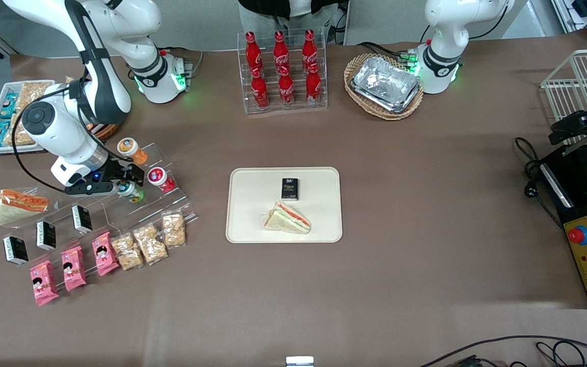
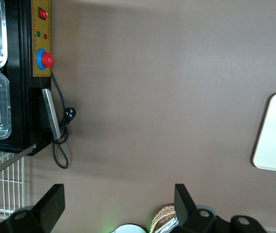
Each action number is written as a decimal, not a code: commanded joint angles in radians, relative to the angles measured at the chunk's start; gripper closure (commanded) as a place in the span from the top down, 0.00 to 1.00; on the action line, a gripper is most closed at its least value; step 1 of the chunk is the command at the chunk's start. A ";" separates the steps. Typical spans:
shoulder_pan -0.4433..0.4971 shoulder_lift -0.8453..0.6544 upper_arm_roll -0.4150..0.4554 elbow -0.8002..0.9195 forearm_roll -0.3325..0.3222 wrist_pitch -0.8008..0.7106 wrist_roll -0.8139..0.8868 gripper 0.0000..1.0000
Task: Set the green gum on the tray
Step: 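Lower the right gripper and close it on the green gum canister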
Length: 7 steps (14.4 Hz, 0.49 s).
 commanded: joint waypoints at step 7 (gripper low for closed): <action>-0.027 0.040 -0.002 -0.017 0.016 0.064 -0.031 0.55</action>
